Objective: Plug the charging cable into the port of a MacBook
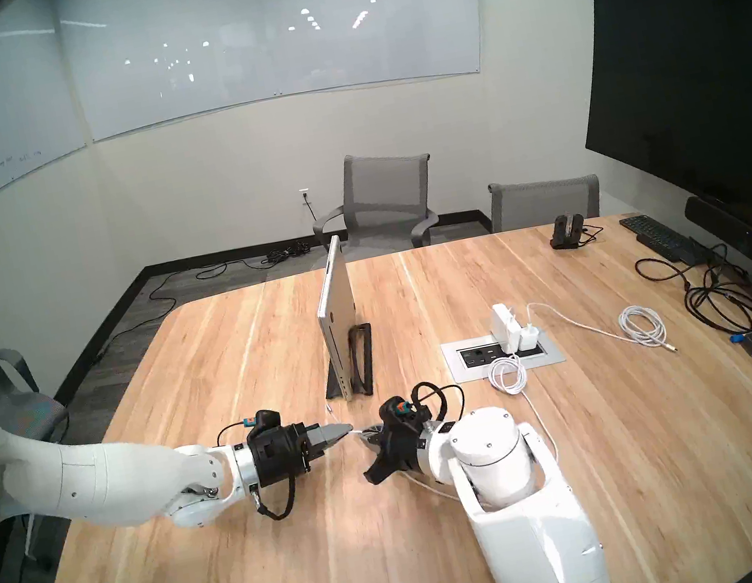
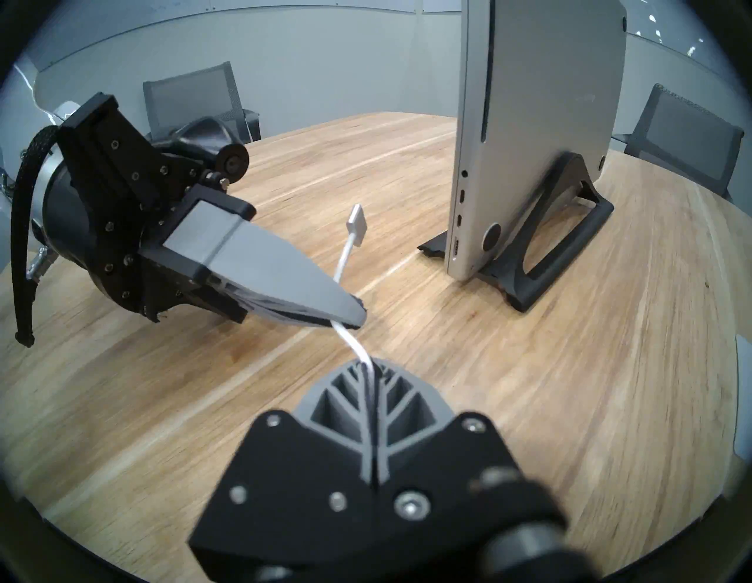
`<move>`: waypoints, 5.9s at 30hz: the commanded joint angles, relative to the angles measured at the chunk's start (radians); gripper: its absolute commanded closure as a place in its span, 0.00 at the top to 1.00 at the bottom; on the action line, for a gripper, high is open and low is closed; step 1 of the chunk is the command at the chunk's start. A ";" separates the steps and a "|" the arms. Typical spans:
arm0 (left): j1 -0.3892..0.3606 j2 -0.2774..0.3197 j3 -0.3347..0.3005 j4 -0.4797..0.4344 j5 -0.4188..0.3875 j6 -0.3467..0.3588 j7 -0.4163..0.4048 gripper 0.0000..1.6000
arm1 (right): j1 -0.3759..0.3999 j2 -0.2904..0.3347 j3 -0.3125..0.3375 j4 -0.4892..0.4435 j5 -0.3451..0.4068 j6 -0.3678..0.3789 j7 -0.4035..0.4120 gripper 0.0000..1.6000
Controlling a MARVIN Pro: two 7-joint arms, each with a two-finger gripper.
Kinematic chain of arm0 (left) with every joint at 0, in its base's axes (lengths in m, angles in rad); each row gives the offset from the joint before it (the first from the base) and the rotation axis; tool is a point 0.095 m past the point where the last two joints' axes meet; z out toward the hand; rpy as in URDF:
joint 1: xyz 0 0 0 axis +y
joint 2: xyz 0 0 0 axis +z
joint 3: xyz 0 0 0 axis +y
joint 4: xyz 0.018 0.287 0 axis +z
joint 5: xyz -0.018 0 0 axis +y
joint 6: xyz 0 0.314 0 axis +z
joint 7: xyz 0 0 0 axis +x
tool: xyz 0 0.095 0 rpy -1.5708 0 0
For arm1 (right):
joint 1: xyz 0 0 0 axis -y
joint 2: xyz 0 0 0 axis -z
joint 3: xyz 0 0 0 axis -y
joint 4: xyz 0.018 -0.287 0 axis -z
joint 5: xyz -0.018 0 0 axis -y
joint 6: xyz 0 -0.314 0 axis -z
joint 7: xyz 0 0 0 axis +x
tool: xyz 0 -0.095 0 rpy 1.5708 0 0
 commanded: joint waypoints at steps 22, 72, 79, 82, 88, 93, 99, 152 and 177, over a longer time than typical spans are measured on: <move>0.088 0.021 0.115 0.068 -0.017 -0.033 0.075 1.00 | -0.011 0.009 0.006 -0.037 0.005 -0.004 -0.008 0.00; -0.305 0.280 0.403 -0.236 0.835 -0.689 0.259 1.00 | -0.054 0.011 0.016 -0.094 0.012 0.003 0.007 0.00; -0.379 0.329 0.435 -0.298 0.986 -0.751 0.386 1.00 | -0.050 0.008 0.022 -0.098 0.012 0.013 0.014 0.00; -0.407 0.344 0.453 -0.332 1.056 -0.754 0.452 1.00 | -0.049 0.005 0.025 -0.105 0.015 0.024 0.018 0.00; -0.446 0.374 0.482 -0.412 1.147 -0.722 0.585 1.00 | -0.049 0.007 0.015 -0.122 0.021 0.073 0.020 0.00; -0.472 0.390 0.501 -0.454 1.219 -0.693 0.677 1.00 | -0.053 0.013 -0.003 -0.146 0.035 0.115 0.010 0.00; -0.496 0.404 0.518 -0.489 1.287 -0.657 0.771 1.00 | -0.056 0.017 -0.022 -0.161 0.034 0.165 -0.019 0.00; -0.507 0.427 0.517 -0.518 1.345 -0.615 0.832 1.00 | 0.003 0.126 -0.318 -0.181 0.472 0.399 -0.790 0.00; -0.506 0.428 0.516 -0.518 1.344 -0.614 0.831 1.00 | 0.061 0.163 -0.436 -0.112 0.649 0.301 -1.111 0.00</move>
